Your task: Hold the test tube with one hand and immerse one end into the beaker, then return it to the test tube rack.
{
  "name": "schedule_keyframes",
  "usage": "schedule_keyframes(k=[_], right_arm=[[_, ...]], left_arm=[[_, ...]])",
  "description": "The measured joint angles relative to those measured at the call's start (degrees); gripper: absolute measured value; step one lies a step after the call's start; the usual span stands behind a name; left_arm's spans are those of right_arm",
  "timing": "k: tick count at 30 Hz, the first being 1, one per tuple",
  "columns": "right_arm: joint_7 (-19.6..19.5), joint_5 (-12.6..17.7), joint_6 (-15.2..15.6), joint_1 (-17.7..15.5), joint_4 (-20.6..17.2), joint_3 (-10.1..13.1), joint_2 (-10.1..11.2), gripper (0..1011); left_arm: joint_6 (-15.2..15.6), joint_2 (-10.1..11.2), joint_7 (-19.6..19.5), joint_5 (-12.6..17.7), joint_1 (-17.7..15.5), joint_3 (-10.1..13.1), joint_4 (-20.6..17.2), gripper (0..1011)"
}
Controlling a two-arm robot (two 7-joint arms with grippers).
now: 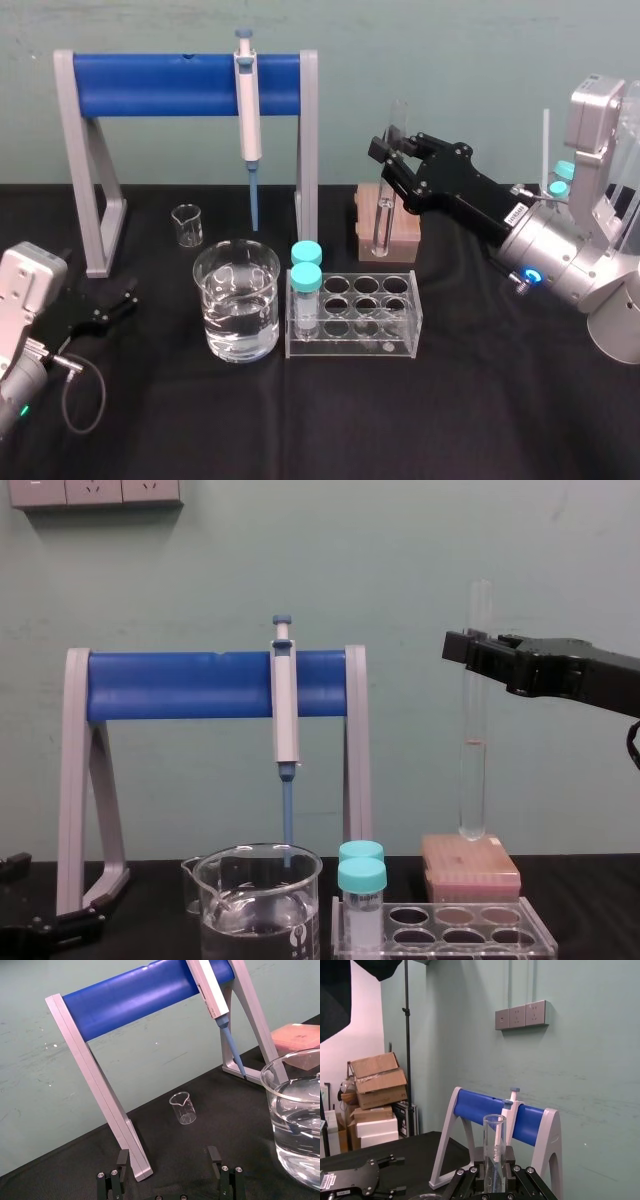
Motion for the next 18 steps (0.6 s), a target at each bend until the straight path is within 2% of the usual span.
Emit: schedule_keyframes(k=[11, 16, 18], right_arm=[[0.1, 0.0, -0.1, 0.5, 0.4, -0.3, -0.3, 225], [1.2, -0.4, -0.6, 2.4, 1.8, -1.4, -1.3, 225], [2.4, -0.7, -1.0, 4.0, 3.2, -2.6, -2.4, 225]], left_arm=[[0.0, 0.0, 0.0, 0.0, 0.0, 0.0, 0.0, 1000], [0.0, 0.0, 0.0, 0.0, 0.0, 0.0, 0.0, 1000], [0.0, 0.0, 0.0, 0.0, 0.0, 0.0, 0.0, 1000]])
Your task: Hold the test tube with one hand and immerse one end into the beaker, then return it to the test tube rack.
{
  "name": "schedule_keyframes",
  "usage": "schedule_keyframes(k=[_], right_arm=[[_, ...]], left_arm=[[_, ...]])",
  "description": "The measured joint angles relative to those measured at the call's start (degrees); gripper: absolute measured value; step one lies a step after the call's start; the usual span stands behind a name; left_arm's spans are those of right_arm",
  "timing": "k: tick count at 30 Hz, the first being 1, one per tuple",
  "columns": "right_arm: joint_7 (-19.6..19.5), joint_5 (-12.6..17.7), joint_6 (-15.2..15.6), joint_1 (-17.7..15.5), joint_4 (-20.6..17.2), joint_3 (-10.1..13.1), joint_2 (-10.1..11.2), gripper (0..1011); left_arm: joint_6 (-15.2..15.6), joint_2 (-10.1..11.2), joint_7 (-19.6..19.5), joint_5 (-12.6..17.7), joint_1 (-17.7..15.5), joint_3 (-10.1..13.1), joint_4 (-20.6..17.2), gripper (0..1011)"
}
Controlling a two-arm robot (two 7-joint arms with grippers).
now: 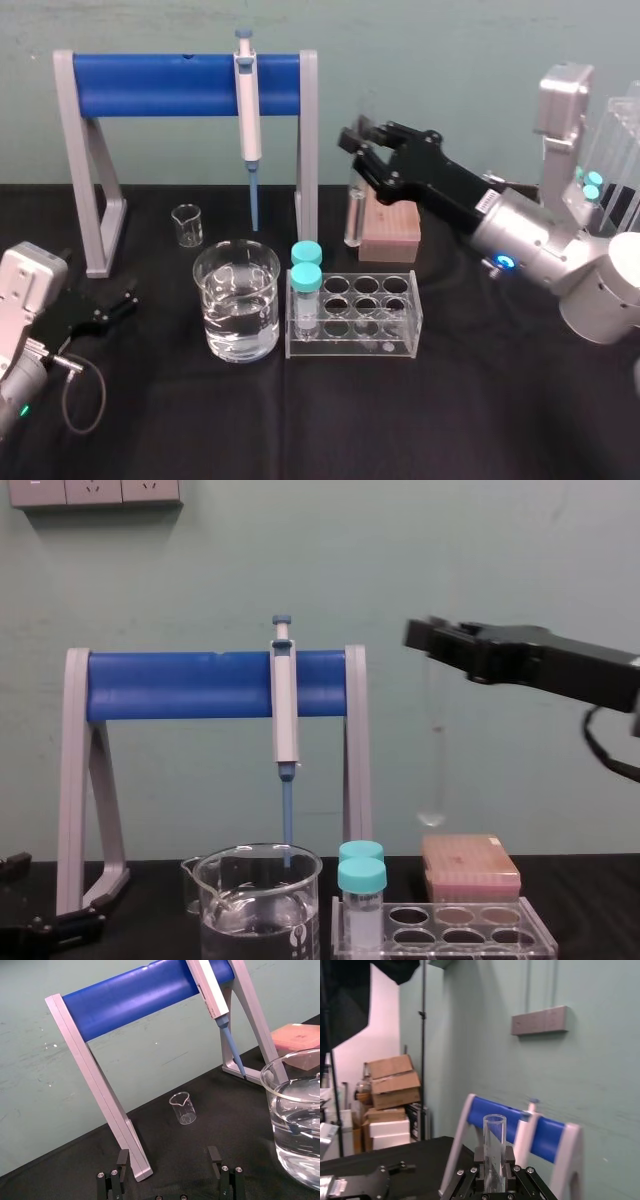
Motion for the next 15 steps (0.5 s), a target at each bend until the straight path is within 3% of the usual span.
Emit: schedule_keyframes(k=[15], right_arm=[[8.4, 1.2, -2.9, 8.2, 8.5, -6.4, -6.5, 225]], left_arm=[[0.0, 0.0, 0.0, 0.0, 0.0, 0.0, 0.0, 1000]])
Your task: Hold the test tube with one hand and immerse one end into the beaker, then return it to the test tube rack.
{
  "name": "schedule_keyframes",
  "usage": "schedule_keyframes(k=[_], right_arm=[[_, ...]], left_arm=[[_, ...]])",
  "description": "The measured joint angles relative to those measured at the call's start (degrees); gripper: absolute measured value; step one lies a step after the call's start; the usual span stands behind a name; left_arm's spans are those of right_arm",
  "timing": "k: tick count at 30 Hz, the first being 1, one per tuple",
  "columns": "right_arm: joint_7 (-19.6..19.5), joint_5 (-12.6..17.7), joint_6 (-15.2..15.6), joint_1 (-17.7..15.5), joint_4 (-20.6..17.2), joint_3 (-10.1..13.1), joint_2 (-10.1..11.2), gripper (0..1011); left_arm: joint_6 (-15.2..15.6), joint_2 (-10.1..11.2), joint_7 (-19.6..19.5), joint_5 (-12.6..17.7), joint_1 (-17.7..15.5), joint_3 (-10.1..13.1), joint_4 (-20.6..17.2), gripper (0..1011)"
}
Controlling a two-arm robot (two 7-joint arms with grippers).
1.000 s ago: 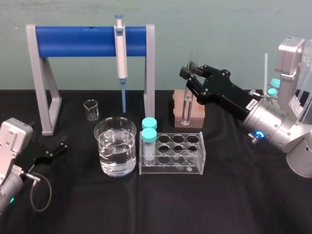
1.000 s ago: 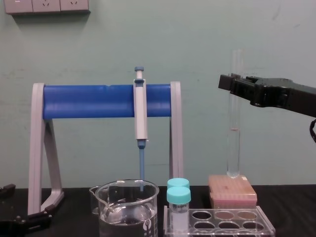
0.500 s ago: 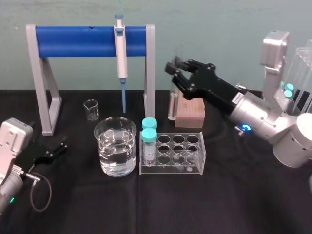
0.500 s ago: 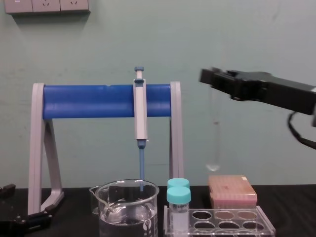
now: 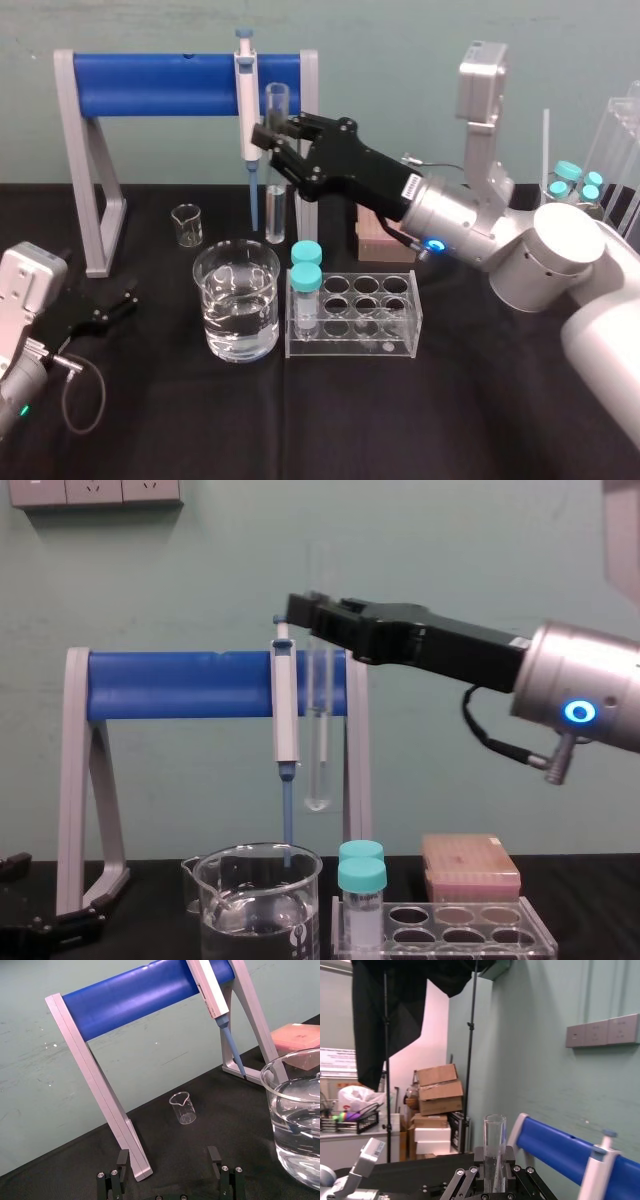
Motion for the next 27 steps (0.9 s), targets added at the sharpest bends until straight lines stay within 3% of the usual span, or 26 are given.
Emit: schedule_keyframes(k=[9, 27], right_arm=[[2.4, 0.8, -0.7, 2.3, 5.7, -2.4, -2.5, 225], [4.5, -0.2, -1.9, 4.7, 14.0, -4.9, -5.8, 225]], left_arm=[[0.0, 0.0, 0.0, 0.0, 0.0, 0.0, 0.0, 1000], [0.0, 0.0, 0.0, 0.0, 0.0, 0.0, 0.0, 1000]])
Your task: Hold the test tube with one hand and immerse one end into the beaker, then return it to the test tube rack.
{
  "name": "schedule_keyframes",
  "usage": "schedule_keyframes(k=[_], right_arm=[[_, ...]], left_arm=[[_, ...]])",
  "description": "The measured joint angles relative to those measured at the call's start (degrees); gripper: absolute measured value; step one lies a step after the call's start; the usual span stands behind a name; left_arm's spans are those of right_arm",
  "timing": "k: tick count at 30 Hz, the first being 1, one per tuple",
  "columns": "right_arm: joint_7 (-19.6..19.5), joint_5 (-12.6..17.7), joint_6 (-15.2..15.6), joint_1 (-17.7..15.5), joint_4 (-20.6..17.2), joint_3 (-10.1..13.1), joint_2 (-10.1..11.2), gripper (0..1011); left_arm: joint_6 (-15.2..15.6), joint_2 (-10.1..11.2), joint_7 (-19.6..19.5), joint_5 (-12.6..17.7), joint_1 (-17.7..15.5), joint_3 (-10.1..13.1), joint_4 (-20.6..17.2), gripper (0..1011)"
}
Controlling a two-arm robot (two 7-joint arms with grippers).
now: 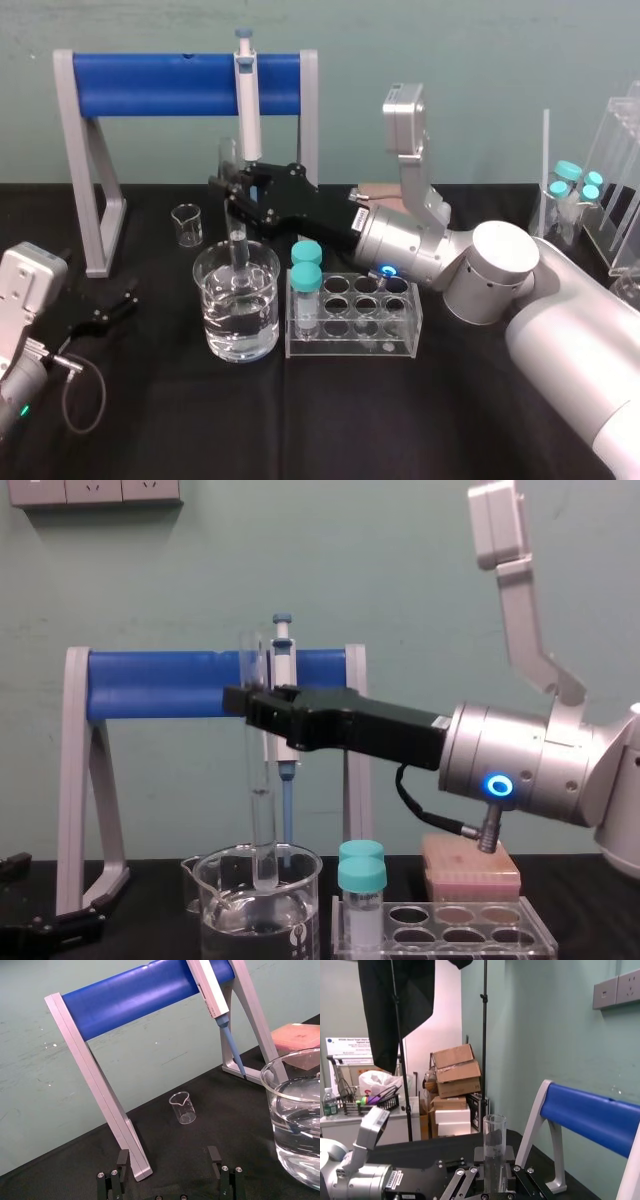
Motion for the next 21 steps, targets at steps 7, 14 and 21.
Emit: schedule_keyframes(k=[7, 14, 21], right_arm=[[0.1, -1.3, -0.6, 0.5, 2.7, -0.5, -1.0, 225], [0.0, -2.3, -0.5, 0.5, 4.2, -0.7, -1.7, 225], [-0.4, -3.1, -0.1, 0.3, 5.3, -0.7, -2.1, 225]], left_arm=[[0.0, 0.0, 0.0, 0.0, 0.0, 0.0, 0.0, 1000], [0.0, 0.0, 0.0, 0.0, 0.0, 0.0, 0.0, 1000], [0.0, 0.0, 0.0, 0.0, 0.0, 0.0, 0.0, 1000]])
